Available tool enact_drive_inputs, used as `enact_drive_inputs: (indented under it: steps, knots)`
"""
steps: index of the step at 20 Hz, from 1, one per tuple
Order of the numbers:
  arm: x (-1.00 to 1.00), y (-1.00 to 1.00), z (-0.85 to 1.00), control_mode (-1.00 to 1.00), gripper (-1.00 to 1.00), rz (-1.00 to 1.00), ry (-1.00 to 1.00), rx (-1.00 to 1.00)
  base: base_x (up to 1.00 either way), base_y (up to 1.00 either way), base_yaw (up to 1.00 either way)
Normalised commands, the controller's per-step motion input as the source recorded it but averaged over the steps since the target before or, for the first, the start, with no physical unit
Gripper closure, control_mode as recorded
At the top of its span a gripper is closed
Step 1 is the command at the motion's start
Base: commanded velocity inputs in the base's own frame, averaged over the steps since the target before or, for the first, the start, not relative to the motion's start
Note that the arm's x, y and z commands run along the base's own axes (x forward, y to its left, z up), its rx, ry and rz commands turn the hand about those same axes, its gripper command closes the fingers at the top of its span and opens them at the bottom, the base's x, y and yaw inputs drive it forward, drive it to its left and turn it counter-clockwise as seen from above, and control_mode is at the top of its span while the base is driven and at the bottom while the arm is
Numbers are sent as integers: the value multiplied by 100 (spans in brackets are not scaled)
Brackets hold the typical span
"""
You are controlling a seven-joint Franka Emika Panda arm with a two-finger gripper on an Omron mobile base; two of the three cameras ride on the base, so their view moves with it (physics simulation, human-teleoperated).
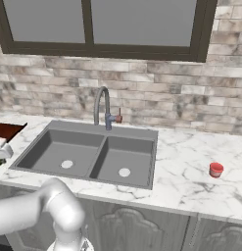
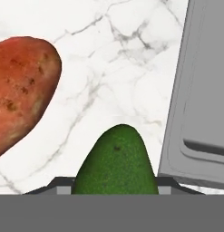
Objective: Pick up all produce items and place them in the sink. Turn on the sink faucet to wash them. Then turn the sink off and put them in the tray.
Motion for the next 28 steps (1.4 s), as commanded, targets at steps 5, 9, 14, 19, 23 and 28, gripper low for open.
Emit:
enact_drive_inputs:
  steps: [5,9,14,19,23,28]
  knots:
    - [2,-64,24,-100,100,6,-5,8,0,0,0]
    - [27,-80,18,-100,100,5,-1,12,0,0,0]
    - [49,-79,5,-100,100,7,0,13,0,0,0]
    - [68,-56,-9,-100,100,8,4,7,0,0,0]
    - [64,-48,-3,-100,100,7,5,7,0,0,0]
    - [38,-24,-7,-100,100,1,7,3,0,0,0]
